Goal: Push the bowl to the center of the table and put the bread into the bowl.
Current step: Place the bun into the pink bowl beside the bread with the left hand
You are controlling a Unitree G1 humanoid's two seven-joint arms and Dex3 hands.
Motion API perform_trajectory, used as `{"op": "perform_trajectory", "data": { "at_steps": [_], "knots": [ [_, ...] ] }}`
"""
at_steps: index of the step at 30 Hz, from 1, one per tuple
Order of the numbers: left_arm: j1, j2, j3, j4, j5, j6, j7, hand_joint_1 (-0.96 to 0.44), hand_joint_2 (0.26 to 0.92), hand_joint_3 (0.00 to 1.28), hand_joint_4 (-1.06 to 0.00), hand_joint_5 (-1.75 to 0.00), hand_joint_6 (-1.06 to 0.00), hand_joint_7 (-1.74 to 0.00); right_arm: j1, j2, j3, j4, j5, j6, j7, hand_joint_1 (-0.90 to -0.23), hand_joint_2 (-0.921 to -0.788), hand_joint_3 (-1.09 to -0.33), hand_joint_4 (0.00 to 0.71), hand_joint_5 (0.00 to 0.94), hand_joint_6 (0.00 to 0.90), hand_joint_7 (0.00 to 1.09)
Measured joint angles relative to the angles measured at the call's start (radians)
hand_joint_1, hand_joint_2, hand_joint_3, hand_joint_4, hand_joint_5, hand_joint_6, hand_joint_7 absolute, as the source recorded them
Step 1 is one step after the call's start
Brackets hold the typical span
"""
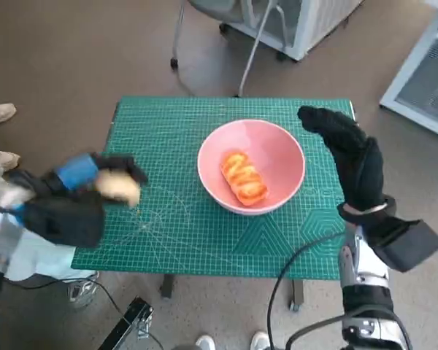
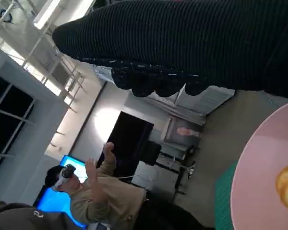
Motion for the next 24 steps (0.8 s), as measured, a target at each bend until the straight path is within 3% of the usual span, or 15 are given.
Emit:
{"op": "perform_trajectory", "data": {
  "at_steps": [6, 13, 24],
  "knots": [
    [-0.113, -0.026, 0.025, -0.084, 0.0, 0.036, 0.026, 0.0, 0.92, 0.08, -0.52, -1.32, -0.76, -1.04, -0.001, 0.0, 0.0, 0.006, 0.0, 0.002, 0.002, -0.577, -0.921, -0.766, 0.424, 0.027, 0.014, 0.83],
    [-0.224, -0.133, -0.012, -0.131, 0.037, 0.079, 0.054, 0.0, 0.913, 0.08, -0.54, -1.28, -0.79, -1.03, -0.004, -0.001, -0.002, 0.017, 0.002, 0.002, 0.007, -0.572, -0.921, -0.767, 0.424, 0.027, 0.013, 0.83],
    [-0.388, -0.312, -0.155, 0.06, 0.125, -0.003, 0.126, 0.0, 0.92, 0.08, -0.55, -1.21, -0.73, -1.15, -0.01, -0.001, -0.008, 0.032, 0.003, -0.01, 0.016, -0.58, -0.921, -0.763, 0.425, 0.027, 0.015, 0.83]
  ]
}}
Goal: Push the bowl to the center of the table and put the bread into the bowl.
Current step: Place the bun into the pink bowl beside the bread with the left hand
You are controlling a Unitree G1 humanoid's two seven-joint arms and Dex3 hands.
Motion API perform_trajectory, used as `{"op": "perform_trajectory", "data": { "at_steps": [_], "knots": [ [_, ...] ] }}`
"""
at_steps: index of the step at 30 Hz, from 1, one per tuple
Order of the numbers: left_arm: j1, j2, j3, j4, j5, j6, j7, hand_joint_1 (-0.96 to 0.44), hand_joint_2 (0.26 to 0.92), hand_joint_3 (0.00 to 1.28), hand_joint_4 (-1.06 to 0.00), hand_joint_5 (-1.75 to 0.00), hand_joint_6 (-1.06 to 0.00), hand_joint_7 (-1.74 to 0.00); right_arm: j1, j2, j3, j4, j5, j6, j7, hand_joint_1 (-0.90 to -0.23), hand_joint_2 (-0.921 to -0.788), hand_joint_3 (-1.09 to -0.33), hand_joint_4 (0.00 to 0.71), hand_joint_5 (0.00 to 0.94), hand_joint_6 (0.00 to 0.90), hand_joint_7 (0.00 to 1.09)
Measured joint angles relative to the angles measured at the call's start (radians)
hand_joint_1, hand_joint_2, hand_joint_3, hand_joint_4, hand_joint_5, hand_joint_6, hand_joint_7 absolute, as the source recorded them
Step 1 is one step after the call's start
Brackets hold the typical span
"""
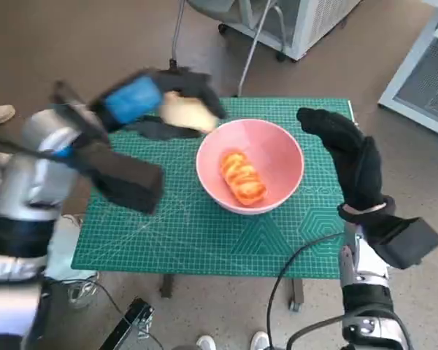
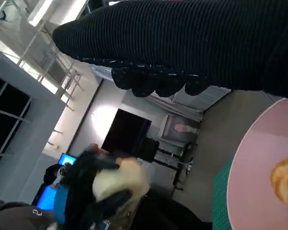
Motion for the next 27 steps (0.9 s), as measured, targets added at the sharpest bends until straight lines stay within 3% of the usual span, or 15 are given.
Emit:
{"op": "perform_trajectory", "data": {
  "at_steps": [13, 15, 16, 17, 18, 21, 24, 27],
  "knots": [
    [-0.17, -0.187, -0.157, 0.386, 0.115, -0.091, 0.17, 0.0, 0.921, 0.13, -0.51, -1.25, -0.65, -1.24, 0.001, -0.002, -0.006, -0.005, 0.001, -0.01, 0.001, -0.57, -0.921, -0.757, 0.427, 0.027, 0.018, 0.83],
    [-0.175, -0.211, -0.176, 0.428, 0.133, -0.085, 0.18, 0.0, 0.921, 0.17, -0.45, -1.3, -0.62, -1.27, 0.003, -0.002, -0.007, -0.008, 0.001, -0.013, 0.001, -0.569, -0.921, -0.756, 0.427, 0.027, 0.02, 0.83],
    [-0.175, -0.213, -0.179, 0.435, 0.135, -0.083, 0.181, 0.0, 0.921, 0.29, -0.29, -1.44, -0.53, -1.39, 0.003, -0.002, -0.007, -0.008, 0.001, -0.013, 0.001, -0.568, -0.921, -0.753, 0.428, 0.027, 0.024, 0.82],
    [-0.174, -0.238, -0.209, 0.483, 0.155, -0.067, 0.185, -0.09, 0.898, 0.26, -0.21, -1.07, -0.4, -1.13, 0.008, -0.003, -0.01, -0.009, 0.0, -0.016, 0.001, -0.567, -0.921, -0.751, 0.429, 0.027, 0.033, 0.8],
    [-0.174, -0.242, -0.213, 0.484, 0.163, -0.056, 0.186, -0.16, 0.902, 0.19, -0.18, -0.72, -0.34, -0.84, 0.01, -0.004, -0.012, -0.009, 0.0, -0.019, 0.001, -0.565, -0.921, -0.753, 0.429, 0.026, 0.039, 0.79],
    [-0.173, -0.253, -0.243, 0.486, 0.19, 0.005, 0.178, -0.25, 0.915, 0.09, -0.14, -0.24, -0.29, -0.42, 0.012, -0.005, -0.017, -0.006, -0.001, -0.034, -0.002, -0.564, -0.921, -0.756, 0.428, 0.024, 0.048, 0.78],
    [-0.165, -0.255, -0.264, 0.486, 0.204, 0.04, 0.153, -0.3, 0.919, 0.05, -0.13, -0.09, -0.27, -0.27, 0.013, -0.005, -0.022, -0.004, -0.004, -0.045, -0.006, -0.563, -0.921, -0.758, 0.425, 0.022, 0.051, 0.77],
    [-0.158, -0.261, -0.277, 0.486, 0.208, 0.062, 0.125, -0.32, 0.92, 0.04, -0.13, -0.03, -0.27, -0.22, 0.014, -0.006, -0.026, -0.003, -0.007, -0.048, -0.013, -0.564, -0.921, -0.76, 0.423, 0.02, 0.051, 0.77]
  ]
}}
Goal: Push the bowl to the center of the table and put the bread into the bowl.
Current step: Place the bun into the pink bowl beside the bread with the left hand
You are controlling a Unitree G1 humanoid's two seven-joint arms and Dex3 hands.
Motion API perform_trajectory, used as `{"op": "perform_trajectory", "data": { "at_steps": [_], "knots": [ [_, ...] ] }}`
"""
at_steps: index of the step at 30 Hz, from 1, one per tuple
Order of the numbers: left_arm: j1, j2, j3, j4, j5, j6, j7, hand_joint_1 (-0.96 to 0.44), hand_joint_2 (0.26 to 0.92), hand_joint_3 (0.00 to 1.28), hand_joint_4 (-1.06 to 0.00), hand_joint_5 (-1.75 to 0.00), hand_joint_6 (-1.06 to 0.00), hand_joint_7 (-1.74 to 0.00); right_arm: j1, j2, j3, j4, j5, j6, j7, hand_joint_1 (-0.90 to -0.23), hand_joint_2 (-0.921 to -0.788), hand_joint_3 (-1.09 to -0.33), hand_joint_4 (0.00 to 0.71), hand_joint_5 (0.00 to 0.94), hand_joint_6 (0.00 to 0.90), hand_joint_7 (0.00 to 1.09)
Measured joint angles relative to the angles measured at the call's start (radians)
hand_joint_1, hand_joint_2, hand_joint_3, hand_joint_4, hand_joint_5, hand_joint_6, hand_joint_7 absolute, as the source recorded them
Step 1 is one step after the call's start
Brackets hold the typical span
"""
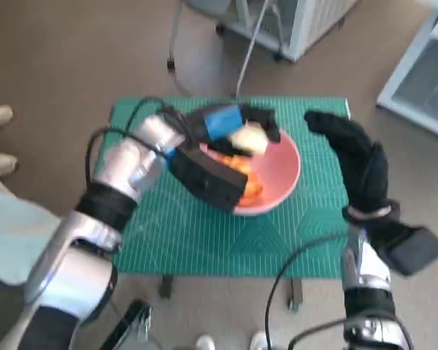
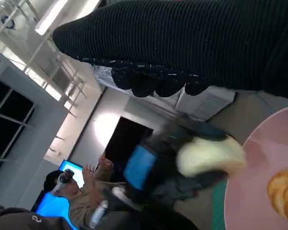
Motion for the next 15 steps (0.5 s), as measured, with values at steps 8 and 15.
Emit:
{"op": "perform_trajectory", "data": {
  "at_steps": [8, 15],
  "knots": [
    [0.008, -0.009, -0.004, -0.006, -0.025, 0.01, -0.049, -0.34, 0.921, 0.03, -0.13, -0.01, -0.28, -0.19, 0.0, 0.0, 0.001, 0.002, -0.003, -0.003, -0.016, -0.571, -0.921, -0.76, 0.423, 0.019, 0.052, 0.77],
    [0.021, -0.008, 0.027, -0.006, -0.088, 0.0, -0.087, -0.33, 0.921, 0.04, -0.17, -0.03, -0.35, -0.2, 0.0, 0.0, 0.004, 0.002, -0.008, -0.003, -0.026, -0.572, -0.921, -0.764, 0.422, 0.018, 0.049, 0.77]
  ]
}}
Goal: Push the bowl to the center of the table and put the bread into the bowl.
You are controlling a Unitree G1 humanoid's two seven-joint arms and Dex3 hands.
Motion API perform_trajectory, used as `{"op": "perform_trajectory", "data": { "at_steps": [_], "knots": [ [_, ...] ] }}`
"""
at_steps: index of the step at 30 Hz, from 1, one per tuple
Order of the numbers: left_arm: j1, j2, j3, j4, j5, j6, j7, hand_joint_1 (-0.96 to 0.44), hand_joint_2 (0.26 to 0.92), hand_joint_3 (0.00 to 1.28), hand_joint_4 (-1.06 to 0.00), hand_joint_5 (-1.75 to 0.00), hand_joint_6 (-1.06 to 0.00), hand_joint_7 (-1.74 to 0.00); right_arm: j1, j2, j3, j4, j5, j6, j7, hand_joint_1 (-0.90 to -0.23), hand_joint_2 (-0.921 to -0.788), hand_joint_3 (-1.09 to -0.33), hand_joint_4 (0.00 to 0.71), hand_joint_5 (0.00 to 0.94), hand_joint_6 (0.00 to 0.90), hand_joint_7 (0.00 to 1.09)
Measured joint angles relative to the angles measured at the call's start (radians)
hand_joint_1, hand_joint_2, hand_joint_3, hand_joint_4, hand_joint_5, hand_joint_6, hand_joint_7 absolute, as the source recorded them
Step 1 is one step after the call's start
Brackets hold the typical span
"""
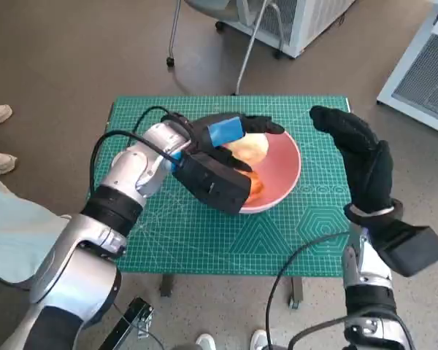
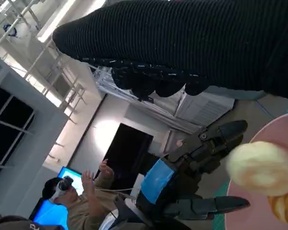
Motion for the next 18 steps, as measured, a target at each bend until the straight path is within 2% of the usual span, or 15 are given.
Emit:
{"op": "perform_trajectory", "data": {
  "at_steps": [5, 11, 18],
  "knots": [
    [0.02, 0.005, 0.039, -0.008, -0.062, -0.017, -0.024, -0.34, 0.921, 0.04, -0.23, -0.05, -0.4, -0.22, 0.0, 0.001, 0.003, -0.002, 0.0, 0.007, -0.002, -0.577, -0.921, -0.767, 0.424, 0.018, 0.045, 0.78],
    [0.071, 0.03, 0.099, -0.064, -0.138, -0.04, -0.03, -0.32, 0.921, 0.05, -0.4, -0.08, -0.51, -0.25, -0.002, 0.002, 0.009, -0.012, -0.004, 0.015, -0.016, -0.579, -0.921, -0.771, 0.423, 0.017, 0.04, 0.79],
    [0.166, 0.071, 0.201, -0.189, -0.241, -0.065, -0.021, -0.28, 0.921, 0.05, -0.5, -0.11, -0.57, -0.3, -0.007, 0.003, 0.012, -0.03, -0.034, 0.015, -0.057, -0.579, -0.921, -0.776, 0.423, 0.017, 0.028, 0.81]
  ]
}}
